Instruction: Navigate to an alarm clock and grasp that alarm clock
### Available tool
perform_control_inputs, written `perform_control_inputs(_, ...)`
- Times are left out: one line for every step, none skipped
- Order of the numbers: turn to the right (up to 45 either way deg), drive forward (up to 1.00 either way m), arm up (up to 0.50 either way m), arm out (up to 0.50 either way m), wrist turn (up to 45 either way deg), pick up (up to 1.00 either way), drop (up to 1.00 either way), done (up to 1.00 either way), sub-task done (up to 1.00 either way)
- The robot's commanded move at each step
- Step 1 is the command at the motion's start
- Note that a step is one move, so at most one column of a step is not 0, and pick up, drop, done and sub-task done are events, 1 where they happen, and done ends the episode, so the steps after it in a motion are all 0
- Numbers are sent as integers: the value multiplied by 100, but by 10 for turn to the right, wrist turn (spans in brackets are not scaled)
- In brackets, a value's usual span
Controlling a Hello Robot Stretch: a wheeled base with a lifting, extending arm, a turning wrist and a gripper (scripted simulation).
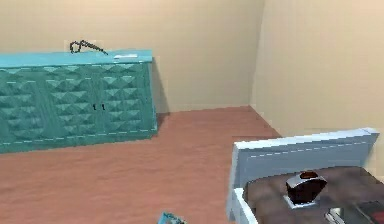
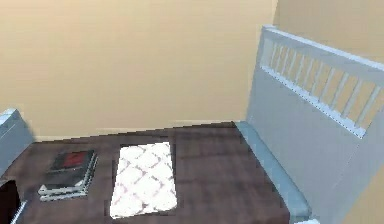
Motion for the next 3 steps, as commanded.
perform_control_inputs(0, 50, 0, 0, 0, 0, 0, 0, 0)
perform_control_inputs(-240, 0, 0, 0, 0, 0, 0, 0, 0)
perform_control_inputs(0, 0, 50, 0, 0, 0, 0, 0, 0)
